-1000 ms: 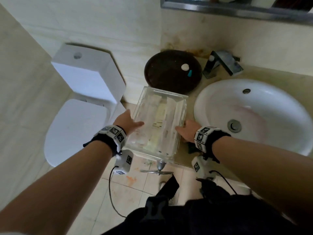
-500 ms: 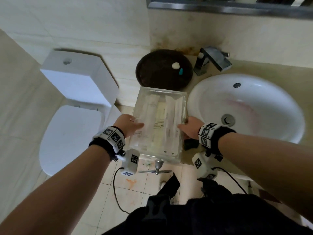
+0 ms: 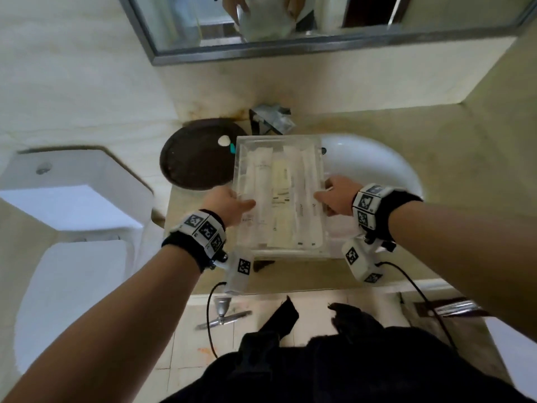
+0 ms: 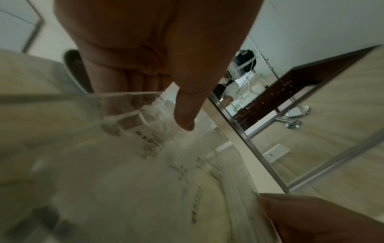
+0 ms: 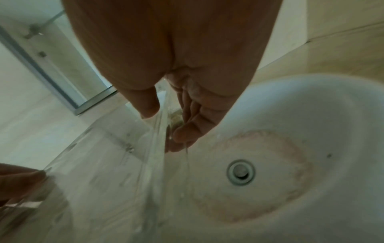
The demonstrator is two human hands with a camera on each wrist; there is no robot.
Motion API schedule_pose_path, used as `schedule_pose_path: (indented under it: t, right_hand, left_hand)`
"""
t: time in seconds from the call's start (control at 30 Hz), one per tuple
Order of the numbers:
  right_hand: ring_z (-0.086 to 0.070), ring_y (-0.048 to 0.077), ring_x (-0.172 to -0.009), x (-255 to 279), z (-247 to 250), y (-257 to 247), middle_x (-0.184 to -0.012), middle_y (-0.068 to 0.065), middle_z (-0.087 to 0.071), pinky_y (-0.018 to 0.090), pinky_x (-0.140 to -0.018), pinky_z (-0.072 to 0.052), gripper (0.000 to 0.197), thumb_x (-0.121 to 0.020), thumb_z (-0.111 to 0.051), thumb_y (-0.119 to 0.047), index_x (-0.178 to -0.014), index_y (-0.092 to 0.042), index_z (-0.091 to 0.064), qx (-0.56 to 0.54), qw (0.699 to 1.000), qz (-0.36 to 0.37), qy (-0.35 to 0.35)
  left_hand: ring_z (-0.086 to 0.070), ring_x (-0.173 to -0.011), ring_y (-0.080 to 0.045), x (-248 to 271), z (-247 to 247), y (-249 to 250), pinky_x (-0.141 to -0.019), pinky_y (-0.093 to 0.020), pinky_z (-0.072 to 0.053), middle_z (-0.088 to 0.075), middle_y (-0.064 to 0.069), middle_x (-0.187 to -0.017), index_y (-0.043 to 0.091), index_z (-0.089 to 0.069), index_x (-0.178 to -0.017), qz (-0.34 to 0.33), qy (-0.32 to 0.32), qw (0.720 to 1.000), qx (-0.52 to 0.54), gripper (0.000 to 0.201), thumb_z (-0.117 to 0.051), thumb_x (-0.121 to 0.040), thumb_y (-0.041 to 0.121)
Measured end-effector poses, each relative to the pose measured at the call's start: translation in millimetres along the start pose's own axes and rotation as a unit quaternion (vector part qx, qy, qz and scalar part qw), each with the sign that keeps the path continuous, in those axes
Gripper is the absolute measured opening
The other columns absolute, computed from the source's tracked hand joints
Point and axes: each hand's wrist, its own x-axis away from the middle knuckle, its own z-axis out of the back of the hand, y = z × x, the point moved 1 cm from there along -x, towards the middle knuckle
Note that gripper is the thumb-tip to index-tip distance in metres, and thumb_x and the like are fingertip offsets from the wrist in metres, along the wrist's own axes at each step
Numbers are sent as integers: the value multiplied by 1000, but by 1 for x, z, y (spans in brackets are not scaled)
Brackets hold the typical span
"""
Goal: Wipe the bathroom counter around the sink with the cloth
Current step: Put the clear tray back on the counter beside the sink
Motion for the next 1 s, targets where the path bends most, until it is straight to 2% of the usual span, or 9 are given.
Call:
schedule_pose_path:
  t: [0.17,0.3,0.43,0.57,0.63,0.7,0.83,0.93,1.0]
  right_hand:
    - [-66,30,-88,-6,75,65,-106,17,-66,38,-85,-55,37,-94,-55,-26,-120,-1,-53,-19,999,-32,25]
    - [-63,27,-87,-24,144,131,-113,17,-62,35,-79,-55,46,-94,-54,-27,-131,0,-46,-33,998,-47,31]
    - [-63,31,-95,-48,213,192,-112,15,-64,43,-89,-53,50,-92,-51,-39,-130,-6,-50,31,998,-44,25]
    - [-61,33,-102,-71,275,239,-121,17,-60,46,-91,-51,56,-91,-50,-42,-134,-6,-46,50,997,-54,33]
    - [-57,35,-111,-84,302,252,-130,18,-54,46,-95,-49,57,-92,-50,-40,-137,-7,-42,58,996,-60,33]
    - [-54,36,-116,-101,323,259,-136,17,-50,46,-98,-47,56,-93,-48,-39,-138,-7,-41,70,995,-64,30]
    - [-58,31,-100,-126,349,256,-128,16,-54,35,-90,-47,47,-97,-41,-35,-134,-6,-45,100,993,-66,22]
    - [-56,31,-104,-145,359,258,-128,18,-52,34,-90,-45,44,-101,-36,-30,-130,0,-48,97,991,-88,14]
    - [-54,33,-113,-162,363,265,-129,19,-52,32,-91,-44,43,-99,-39,-27,-128,2,-50,137,987,-85,19]
  left_hand:
    - [-68,-90,-29,-7,-71,71,-86,-43,-55,-71,-12,-96,5,-65,-107,-11,-19,1000,2,56,-74,-70,46]
    - [-69,-78,-31,-8,-143,141,-80,-44,-58,-71,-11,-78,6,-66,-84,-28,-22,999,6,43,-76,-68,44]
    - [-62,-67,-28,-7,-208,210,-77,-43,-57,-58,-8,-62,11,-50,-58,-36,-21,999,9,37,-74,-76,32]
    - [-56,-64,-25,-15,-261,269,-67,-36,-51,-50,-8,-59,13,-41,-52,-49,-32,998,1,43,-72,-75,31]
    - [-55,-62,-23,-20,-279,294,-65,-39,-53,-46,-9,-59,15,-37,-51,-54,-28,998,9,45,-72,-74,30]
    - [-56,-62,-23,-30,-296,310,-69,-44,-56,-48,-10,-61,14,-39,-53,-54,-24,998,19,43,-71,-76,29]
    - [-66,-72,-30,-45,-320,329,-75,-40,-57,-64,-15,-72,3,-59,-70,-42,-15,998,32,34,-67,-80,35]
    - [-69,-82,-35,-63,-334,336,-79,-46,-58,-70,-21,-84,-5,-65,-85,-27,-14,998,48,41,-65,-80,35]
    - [-68,-85,-36,-77,-341,343,-79,-43,-58,-71,-21,-89,-5,-67,-89,-27,-28,999,38,41,-62,-82,35]
